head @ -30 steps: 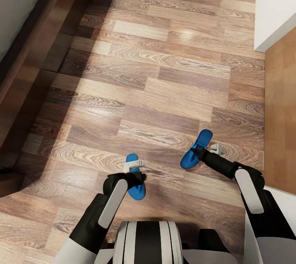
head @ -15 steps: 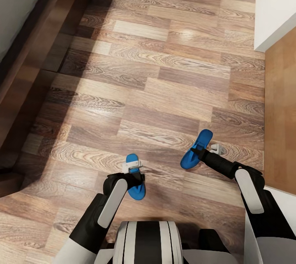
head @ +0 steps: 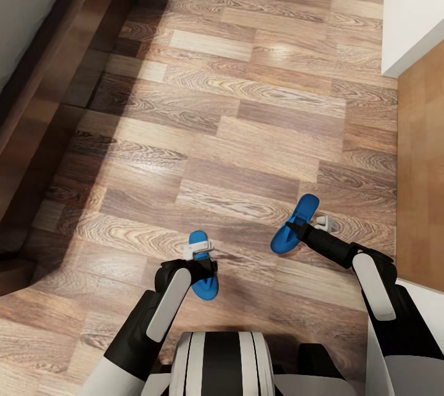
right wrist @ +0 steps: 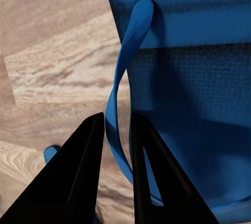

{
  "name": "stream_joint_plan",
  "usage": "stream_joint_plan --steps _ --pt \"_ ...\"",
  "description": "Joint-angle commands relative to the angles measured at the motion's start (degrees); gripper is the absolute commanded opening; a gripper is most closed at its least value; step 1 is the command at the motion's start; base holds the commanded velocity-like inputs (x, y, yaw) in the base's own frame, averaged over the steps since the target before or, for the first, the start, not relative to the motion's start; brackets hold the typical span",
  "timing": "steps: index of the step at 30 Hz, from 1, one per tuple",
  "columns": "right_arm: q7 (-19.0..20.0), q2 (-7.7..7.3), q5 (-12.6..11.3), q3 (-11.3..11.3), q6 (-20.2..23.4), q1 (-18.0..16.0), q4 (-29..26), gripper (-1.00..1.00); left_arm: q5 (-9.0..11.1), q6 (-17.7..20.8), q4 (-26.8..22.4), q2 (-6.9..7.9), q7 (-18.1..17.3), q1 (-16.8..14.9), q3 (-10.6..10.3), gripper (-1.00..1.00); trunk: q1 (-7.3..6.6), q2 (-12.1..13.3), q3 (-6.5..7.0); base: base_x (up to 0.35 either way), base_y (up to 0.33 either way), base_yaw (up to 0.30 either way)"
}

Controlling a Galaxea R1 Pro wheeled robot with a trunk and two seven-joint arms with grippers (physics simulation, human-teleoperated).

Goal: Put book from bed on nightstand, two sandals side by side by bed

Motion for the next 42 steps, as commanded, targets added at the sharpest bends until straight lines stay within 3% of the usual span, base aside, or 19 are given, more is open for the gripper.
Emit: stream_joint_plan --steps 1,15,25,42 --pt "0.5 0.01 0.1 -0.1 0.3 0.0 0.0 -1.00 0.6 0.1 -0.1 0.00 0.6 0.0 0.0 1.00 -0.01 0.0 -0.03 0.000 0.000 0.000" --pt "0.5 0.01 0.1 -0.1 0.3 0.0 0.0 -1.00 0.6 0.1 0.1 0.00 0.6 0.0 0.0 1.00 0.25 -0.1 -0.03 0.000 0.000 0.000" --pt "0.5 0.01 0.2 -0.1 0.3 0.0 0.0 -1.00 0.7 -1.3 3.9 0.00 0.4 0.0 0.0 1.00 0.25 -0.1 -0.03 0.000 0.000 0.000" --pt "0.5 0.01 0.2 -0.1 0.3 0.0 0.0 -1.00 0.7 -1.6 5.3 0.00 0.2 0.0 0.0 1.00 0.25 -0.1 -0.03 0.000 0.000 0.000"
